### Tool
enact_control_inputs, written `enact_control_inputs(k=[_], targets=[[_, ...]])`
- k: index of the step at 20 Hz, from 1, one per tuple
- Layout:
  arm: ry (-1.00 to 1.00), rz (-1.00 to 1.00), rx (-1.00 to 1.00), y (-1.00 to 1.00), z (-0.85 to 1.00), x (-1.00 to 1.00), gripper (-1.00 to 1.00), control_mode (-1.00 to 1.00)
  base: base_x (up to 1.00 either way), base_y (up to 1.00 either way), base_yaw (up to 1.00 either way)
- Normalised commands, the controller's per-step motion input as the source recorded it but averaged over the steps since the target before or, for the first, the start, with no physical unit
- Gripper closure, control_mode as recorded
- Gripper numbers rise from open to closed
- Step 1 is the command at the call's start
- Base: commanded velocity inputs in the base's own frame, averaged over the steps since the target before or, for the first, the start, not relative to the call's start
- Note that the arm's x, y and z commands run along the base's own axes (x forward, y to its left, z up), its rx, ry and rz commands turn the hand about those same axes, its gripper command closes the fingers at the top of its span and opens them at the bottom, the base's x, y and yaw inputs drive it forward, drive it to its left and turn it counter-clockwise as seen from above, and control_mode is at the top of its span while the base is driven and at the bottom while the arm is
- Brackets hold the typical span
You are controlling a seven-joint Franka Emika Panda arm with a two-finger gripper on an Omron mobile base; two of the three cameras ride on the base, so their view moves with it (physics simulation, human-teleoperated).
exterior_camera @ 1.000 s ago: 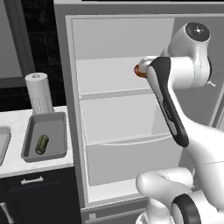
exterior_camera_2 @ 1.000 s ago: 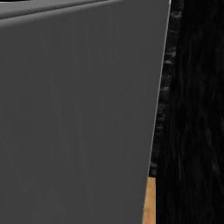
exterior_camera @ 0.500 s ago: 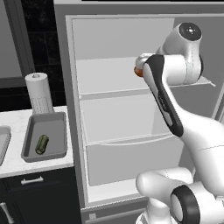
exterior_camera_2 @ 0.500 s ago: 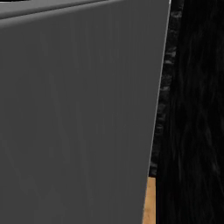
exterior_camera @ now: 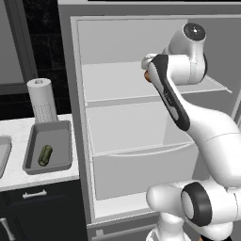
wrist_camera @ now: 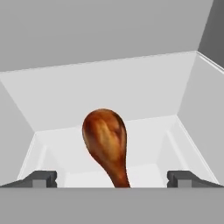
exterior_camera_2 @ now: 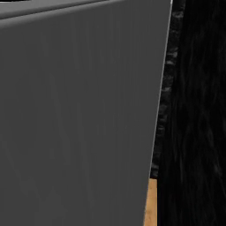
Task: Place one cucumber and one chicken drumstick in each tupperware on the nearby counter, to pack two identical lunches.
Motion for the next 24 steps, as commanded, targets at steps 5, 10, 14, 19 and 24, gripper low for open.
enact_control_inputs(k=[5, 10, 14, 19, 24], targets=[[0.00, 0.01, 0.00, 0.00, -0.11, 0.24, -1.00, -1.00, 0.00, 0.00, 0.00], [0.01, 0.00, -0.01, 0.00, -0.37, 0.29, -1.00, -1.00, 0.00, 0.00, 0.00], [0.00, 0.02, 0.00, 0.00, -0.15, 0.34, -1.00, -1.00, 0.00, 0.00, 0.00], [0.00, 0.05, 0.00, 0.00, 0.00, 0.29, -1.00, -1.00, 0.00, 0.00, 0.00], [0.00, 0.04, 0.00, 0.00, -0.01, 0.18, -1.00, -1.00, 0.00, 0.00, 0.00]])
